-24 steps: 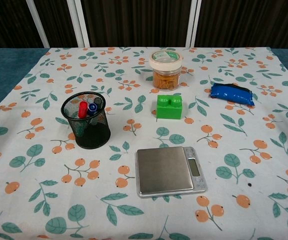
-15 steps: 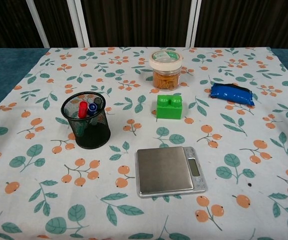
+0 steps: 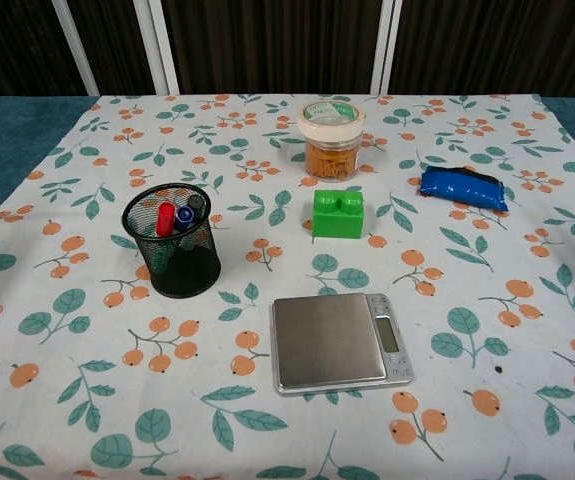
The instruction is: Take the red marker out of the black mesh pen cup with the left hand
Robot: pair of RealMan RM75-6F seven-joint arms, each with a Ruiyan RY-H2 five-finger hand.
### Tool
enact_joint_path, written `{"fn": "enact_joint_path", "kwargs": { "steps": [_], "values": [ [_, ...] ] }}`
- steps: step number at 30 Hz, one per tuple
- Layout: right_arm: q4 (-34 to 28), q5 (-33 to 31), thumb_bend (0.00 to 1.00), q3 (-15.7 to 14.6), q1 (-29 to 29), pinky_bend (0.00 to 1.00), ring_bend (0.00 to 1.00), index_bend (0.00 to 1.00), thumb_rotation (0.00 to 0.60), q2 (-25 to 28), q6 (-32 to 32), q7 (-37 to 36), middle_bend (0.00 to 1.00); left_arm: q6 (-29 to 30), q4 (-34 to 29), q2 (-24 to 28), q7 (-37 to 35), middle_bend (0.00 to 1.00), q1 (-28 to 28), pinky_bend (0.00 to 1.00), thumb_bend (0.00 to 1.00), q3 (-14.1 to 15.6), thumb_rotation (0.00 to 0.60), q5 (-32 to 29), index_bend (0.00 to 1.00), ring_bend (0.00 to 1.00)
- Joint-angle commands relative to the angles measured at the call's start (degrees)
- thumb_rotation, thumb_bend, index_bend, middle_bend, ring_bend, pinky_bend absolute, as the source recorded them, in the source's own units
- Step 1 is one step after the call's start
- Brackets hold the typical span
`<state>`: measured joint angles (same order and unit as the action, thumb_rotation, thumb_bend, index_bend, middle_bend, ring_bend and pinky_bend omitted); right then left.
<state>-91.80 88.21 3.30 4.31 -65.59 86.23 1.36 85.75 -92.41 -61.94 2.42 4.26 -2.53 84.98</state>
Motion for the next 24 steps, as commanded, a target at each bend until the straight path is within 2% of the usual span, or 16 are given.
{"fn": "enact_joint_path", "kwargs": {
  "steps": [1, 8, 12, 17, 24],
  "values": [
    [-0.1, -0.1, 0.12, 0.0, 0.0, 0.17, 0.04, 0.12, 0.6, 0.0, -0.1, 0.0, 0.0, 0.3, 0.8, -0.6, -1.6, 0.03, 0.3, 0.01, 0.13, 0.2, 0.6, 1.6, 0.18, 0.0],
    [-0.4, -0.4, 0.11, 0.0, -0.2, 0.17, 0.04, 0.12, 0.6, 0.1, 0.0, 0.0, 0.0, -0.4, 2.3, -1.5, -7.2, 0.05, 1.6, 0.01, 0.19, 1.5, 0.6, 5.7, 0.25, 0.0],
    [-0.7, -0.6, 0.11, 0.0, -0.2, 0.17, 0.04, 0.12, 0.6, 0.2, -0.2, 0.0, 0.0, -3.8, 0.9, -1.6, -8.3, 0.05, 4.1, 0.01, 0.19, 1.5, 0.6, 6.7, 0.27, 0.0],
    [-0.8, -0.6, 0.12, -0.1, -0.2, 0.17, 0.04, 0.12, 0.6, 0.2, -0.3, 0.3, 0.0, -6.4, -2.6, -3.9, -6.0, 0.04, 8.0, 0.01, 0.2, -0.4, 0.6, 7.9, 0.3, 0.0],
    [-1.0, -0.9, 0.11, 0.0, -0.3, 0.17, 0.04, 0.12, 0.6, 0.4, -0.3, 0.1, 0.0, -13.2, -8.8, -8.0, -0.2, 0.04, 13.2, 0.01, 0.24, -2.7, 0.6, 4.4, 0.33, 0.0]
  ]
}}
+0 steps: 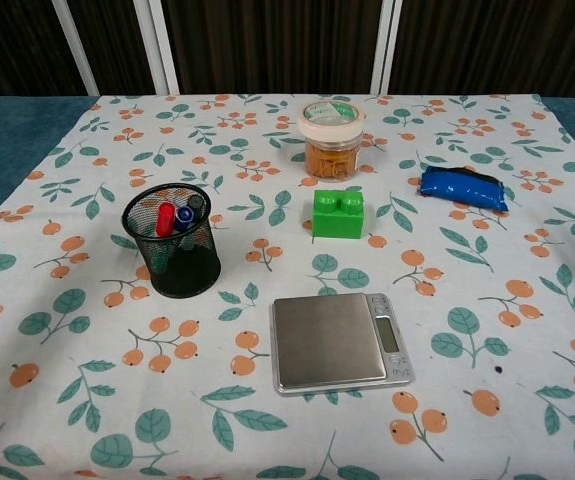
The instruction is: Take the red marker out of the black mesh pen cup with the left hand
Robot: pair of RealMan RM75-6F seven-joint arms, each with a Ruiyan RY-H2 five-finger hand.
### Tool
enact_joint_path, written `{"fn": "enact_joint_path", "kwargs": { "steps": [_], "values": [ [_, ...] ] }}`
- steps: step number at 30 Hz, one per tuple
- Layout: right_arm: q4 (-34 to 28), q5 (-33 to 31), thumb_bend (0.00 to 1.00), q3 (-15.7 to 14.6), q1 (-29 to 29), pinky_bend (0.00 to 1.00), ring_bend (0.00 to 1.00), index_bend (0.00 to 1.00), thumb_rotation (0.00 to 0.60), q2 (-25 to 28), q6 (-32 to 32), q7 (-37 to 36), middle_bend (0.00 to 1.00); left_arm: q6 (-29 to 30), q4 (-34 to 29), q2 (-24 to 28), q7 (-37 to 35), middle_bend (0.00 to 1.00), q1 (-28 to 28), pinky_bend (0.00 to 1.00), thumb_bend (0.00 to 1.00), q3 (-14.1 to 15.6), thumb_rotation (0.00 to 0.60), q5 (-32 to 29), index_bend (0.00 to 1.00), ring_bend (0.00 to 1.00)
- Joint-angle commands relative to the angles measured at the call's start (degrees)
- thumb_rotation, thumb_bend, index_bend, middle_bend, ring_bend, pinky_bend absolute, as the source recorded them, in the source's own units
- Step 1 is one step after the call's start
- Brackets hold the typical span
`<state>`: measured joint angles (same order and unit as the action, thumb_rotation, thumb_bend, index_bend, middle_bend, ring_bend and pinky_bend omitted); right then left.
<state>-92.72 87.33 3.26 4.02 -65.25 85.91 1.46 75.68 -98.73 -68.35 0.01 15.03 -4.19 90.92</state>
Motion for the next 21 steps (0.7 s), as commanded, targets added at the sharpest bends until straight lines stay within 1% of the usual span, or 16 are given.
{"fn": "enact_joint_path", "kwargs": {
  "steps": [1, 4, 7, 10, 13, 16, 18, 21],
  "values": [
    [-0.1, -0.1, 0.12, 0.0, 0.0, 0.17, 0.04, 0.12, 0.6, 0.0, -0.1, 0.1, 0.0, -4.1, -3.2, -1.8, 2.9, 0.05, 3.0, 0.01, 0.24, -1.2, 0.6, -2.0, 0.33, 0.0],
    [-0.2, -0.4, 0.12, 0.1, -0.1, 0.17, 0.04, 0.12, 0.6, 0.0, -0.1, 0.3, 0.0, -6.3, -4.9, -3.0, 5.2, 0.05, 4.6, 0.01, 0.24, -1.8, 0.6, -4.0, 0.35, 0.0],
    [-0.3, -0.4, 0.11, 0.1, -0.1, 0.17, 0.04, 0.12, 0.6, 0.0, -0.1, 0.6, 0.0, -7.0, -5.7, -5.2, 7.0, 0.05, 5.6, 0.01, 0.24, -2.5, 0.6, -5.8, 0.36, 0.0],
    [-0.4, -0.3, 0.12, 0.1, -0.1, 0.17, 0.04, 0.12, 0.6, 0.0, 0.0, 0.6, 0.0, -7.8, -5.7, -7.4, 8.5, 0.05, 6.5, 0.01, 0.24, -2.9, 0.6, -7.8, 0.36, 0.0],
    [-0.4, -0.4, 0.12, 0.1, -0.2, 0.17, 0.04, 0.12, 0.6, 0.0, 0.1, 0.6, 0.0, -9.9, -5.4, -8.6, 10.4, 0.05, 8.1, 0.01, 0.24, -3.2, 0.6, -9.6, 0.37, 0.0],
    [-0.4, -0.4, 0.11, 0.2, -0.2, 0.17, 0.04, 0.12, 0.6, 0.0, 0.1, 0.6, 0.0, -10.7, -4.6, -9.6, 11.9, 0.05, 9.2, 0.01, 0.26, -3.6, 0.6, -10.4, 0.39, 0.0],
    [-0.5, -0.5, 0.12, 0.2, -0.2, 0.17, 0.04, 0.12, 0.6, 0.0, 0.0, 0.6, 0.0, -11.2, -4.3, -11.0, 11.9, 0.05, 9.9, 0.01, 0.27, -3.9, 0.6, -11.2, 0.4, 0.0],
    [-0.5, -0.4, 0.11, 0.1, -0.2, 0.17, 0.04, 0.12, 0.6, 0.0, 0.0, 0.8, 0.0, -11.6, -4.7, -12.3, 9.6, 0.05, 10.2, 0.01, 0.28, -4.1, 0.6, -12.6, 0.42, 0.0]
  ]
}}
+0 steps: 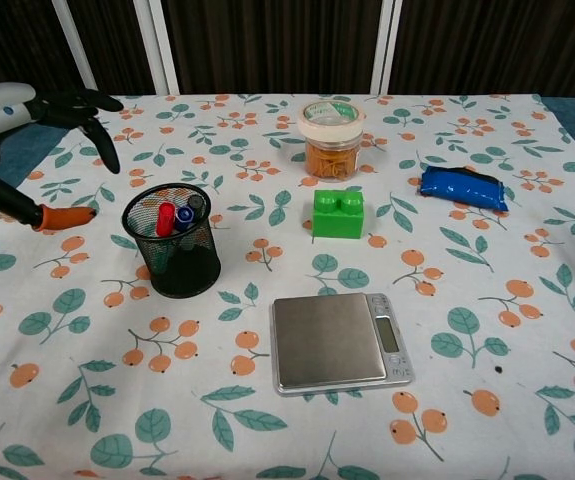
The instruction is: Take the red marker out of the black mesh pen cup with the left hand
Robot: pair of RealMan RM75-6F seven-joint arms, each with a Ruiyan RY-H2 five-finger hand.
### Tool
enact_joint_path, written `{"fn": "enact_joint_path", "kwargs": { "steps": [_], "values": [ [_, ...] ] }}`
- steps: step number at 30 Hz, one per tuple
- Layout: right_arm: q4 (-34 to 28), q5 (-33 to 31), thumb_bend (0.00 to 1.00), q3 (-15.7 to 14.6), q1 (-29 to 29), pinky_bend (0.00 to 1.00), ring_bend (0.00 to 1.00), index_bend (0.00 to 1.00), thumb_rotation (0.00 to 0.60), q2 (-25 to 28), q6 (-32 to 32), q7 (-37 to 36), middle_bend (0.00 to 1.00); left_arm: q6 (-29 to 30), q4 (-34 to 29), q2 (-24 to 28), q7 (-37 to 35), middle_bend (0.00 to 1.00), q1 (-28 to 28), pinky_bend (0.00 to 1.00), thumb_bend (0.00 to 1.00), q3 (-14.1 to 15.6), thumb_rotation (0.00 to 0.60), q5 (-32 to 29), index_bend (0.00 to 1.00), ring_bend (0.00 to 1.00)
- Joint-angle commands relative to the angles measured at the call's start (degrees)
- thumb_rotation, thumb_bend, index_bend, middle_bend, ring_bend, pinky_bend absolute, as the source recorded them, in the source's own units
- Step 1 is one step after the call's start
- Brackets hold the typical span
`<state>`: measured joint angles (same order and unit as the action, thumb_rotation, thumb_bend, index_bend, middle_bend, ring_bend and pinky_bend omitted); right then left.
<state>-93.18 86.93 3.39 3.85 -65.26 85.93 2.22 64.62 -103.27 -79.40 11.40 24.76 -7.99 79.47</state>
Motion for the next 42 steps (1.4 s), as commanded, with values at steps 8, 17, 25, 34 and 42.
{"fn": "enact_joint_path", "kwargs": {
  "steps": [8, 17, 25, 34, 42],
  "values": [
    [0.0, -0.1, 0.11, 0.0, 0.0, 0.17, 0.04, 0.12, 0.6, 0.0, -0.1, -0.2, 0.0, -0.9, 2.0, -4.8, -0.7, 0.05, 2.0, 0.01, 0.28, 0.0, 0.6, -2.2, 0.42, 0.0],
    [0.0, -0.1, 0.12, 0.0, 0.0, 0.17, 0.04, 0.12, 0.6, 0.1, -0.1, -0.3, 0.0, -1.1, 3.7, -8.1, 0.4, 0.05, 3.4, 0.01, 0.28, 0.3, 0.6, -2.8, 0.46, 0.0],
    [-0.1, -0.3, 0.11, 0.1, 0.0, 0.17, 0.04, 0.12, 0.6, 0.1, -0.2, -0.4, 0.0, -0.8, 4.7, -9.6, 0.6, 0.05, 4.1, 0.01, 0.33, 0.2, 0.6, -3.6, 0.49, 0.0],
    [-0.1, -0.5, 0.11, 0.1, 0.0, 0.17, 0.04, 0.12, 0.6, 0.1, -0.4, -0.3, 0.0, -0.7, 5.1, -9.8, 2.0, 0.05, 4.6, 0.01, 0.33, 0.2, 0.6, -5.0, 0.5, 0.0],
    [-0.3, -0.8, 0.12, 0.2, -0.1, 0.17, 0.04, 0.12, 0.6, 0.1, -0.5, -0.3, 0.0, -0.5, 5.0, -9.7, 2.4, 0.05, 4.9, 0.01, 0.33, 0.1, 0.6, -5.7, 0.54, 0.0]
  ]
}}
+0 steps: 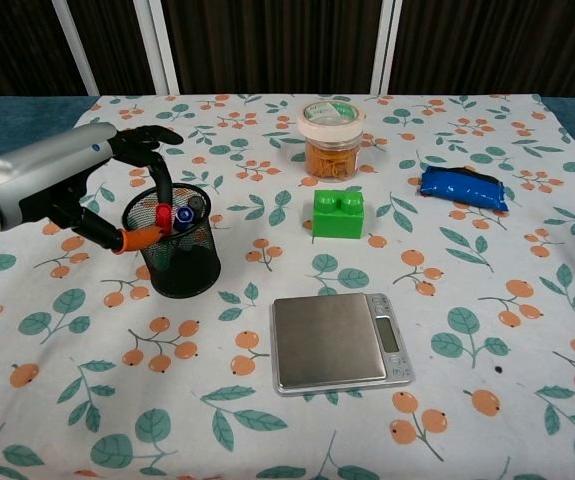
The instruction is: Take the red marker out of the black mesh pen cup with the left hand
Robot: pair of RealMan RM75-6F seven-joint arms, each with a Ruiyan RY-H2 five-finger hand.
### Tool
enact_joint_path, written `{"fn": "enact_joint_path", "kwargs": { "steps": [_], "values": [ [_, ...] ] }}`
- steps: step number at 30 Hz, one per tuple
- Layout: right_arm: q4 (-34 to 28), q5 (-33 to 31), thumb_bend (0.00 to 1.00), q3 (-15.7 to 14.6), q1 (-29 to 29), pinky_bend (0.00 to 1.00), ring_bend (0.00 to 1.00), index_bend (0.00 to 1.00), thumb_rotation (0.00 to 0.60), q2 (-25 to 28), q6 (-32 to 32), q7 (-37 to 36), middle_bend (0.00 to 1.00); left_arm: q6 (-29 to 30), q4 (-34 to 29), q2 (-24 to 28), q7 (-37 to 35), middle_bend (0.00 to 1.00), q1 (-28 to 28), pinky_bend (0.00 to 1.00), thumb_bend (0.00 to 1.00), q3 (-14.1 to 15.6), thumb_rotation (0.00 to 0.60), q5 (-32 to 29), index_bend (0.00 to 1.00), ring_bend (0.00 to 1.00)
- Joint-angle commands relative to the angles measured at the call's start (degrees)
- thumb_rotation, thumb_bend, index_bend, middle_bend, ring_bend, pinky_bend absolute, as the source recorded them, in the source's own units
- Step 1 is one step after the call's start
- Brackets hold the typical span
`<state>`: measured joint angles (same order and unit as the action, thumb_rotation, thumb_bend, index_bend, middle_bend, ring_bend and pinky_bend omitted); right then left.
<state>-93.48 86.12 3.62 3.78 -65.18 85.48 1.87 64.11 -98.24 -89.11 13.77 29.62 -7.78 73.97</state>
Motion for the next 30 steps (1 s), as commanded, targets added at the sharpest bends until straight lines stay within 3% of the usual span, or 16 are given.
{"fn": "enact_joint_path", "kwargs": {
  "steps": [1, 13, 22, 30],
  "values": [
    [0.0, 0.0, 0.12, 0.0, 0.0, 0.17, 0.04, 0.12, 0.6, 0.0, 0.0, 0.0, 0.0, -0.1, 0.0, 0.1, 0.1, 0.05, 0.2, 0.01, 0.33, -0.1, 0.6, -0.3, 0.55, 0.0],
    [-0.2, -0.2, 0.12, 0.0, 0.0, 0.17, 0.04, 0.12, 0.6, 0.1, -0.1, 0.0, 0.0, 0.7, -4.1, 3.1, -0.9, 0.06, 0.2, 0.01, 0.35, -0.6, 0.6, -0.3, 0.57, 0.0],
    [-0.2, 0.0, 0.12, 0.0, 0.0, 0.17, 0.04, 0.12, 0.6, -0.1, 0.0, 0.5, 0.0, 6.6, -14.8, 14.9, -9.1, 0.07, -2.9, 0.01, 0.35, -1.6, 0.6, 7.4, 0.58, 0.0],
    [-0.2, -0.2, 0.12, 0.1, 0.0, 0.17, 0.04, 0.12, 0.6, -0.1, -0.1, 0.8, 0.0, 11.7, -12.0, 23.8, -21.0, 0.08, -6.2, 0.01, 0.35, -3.3, 0.6, 10.1, 0.58, 0.0]
  ]
}}
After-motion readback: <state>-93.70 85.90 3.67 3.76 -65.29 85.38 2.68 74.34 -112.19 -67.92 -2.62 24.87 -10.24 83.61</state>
